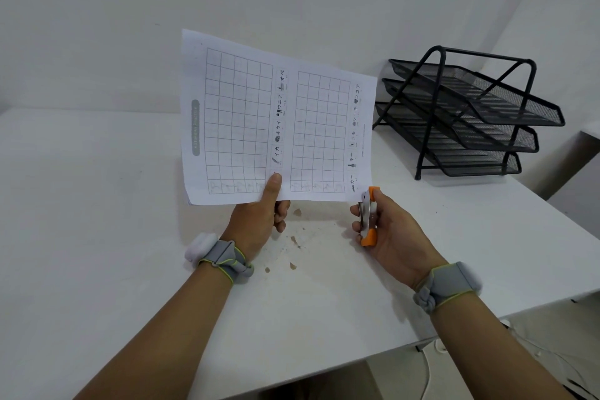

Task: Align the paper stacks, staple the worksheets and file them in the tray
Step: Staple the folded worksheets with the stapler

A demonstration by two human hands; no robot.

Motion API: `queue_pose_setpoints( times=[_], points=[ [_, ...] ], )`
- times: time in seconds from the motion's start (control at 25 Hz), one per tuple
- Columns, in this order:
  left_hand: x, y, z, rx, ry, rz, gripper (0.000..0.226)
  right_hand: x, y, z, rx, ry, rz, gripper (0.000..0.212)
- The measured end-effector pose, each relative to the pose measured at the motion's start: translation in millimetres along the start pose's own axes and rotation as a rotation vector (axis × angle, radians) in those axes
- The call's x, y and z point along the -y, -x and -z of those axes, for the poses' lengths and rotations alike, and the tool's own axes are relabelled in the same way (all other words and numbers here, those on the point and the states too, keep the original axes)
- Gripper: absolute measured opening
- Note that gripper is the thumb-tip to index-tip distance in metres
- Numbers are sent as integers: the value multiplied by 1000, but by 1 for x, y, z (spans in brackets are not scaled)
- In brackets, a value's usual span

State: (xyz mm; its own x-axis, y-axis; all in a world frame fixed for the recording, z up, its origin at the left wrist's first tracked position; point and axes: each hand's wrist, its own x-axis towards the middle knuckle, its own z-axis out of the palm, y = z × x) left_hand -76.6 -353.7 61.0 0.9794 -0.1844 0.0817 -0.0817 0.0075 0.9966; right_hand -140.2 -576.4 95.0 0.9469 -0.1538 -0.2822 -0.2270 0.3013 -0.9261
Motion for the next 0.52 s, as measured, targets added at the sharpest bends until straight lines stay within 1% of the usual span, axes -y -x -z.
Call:
queue_pose_setpoints(
  times=[0.16,0.36,0.52],
  points=[
    [0,1,1,5,2,-8,63,-1,0,0,3,-5,7,40],
    [0,2,1,-16,-37,-11,64,-3,1,-1,-22,-2,30,33],
    [-2,3,1,-13,-16,10,63,-5,1,-4,-64,34,66,45]
  ],
)
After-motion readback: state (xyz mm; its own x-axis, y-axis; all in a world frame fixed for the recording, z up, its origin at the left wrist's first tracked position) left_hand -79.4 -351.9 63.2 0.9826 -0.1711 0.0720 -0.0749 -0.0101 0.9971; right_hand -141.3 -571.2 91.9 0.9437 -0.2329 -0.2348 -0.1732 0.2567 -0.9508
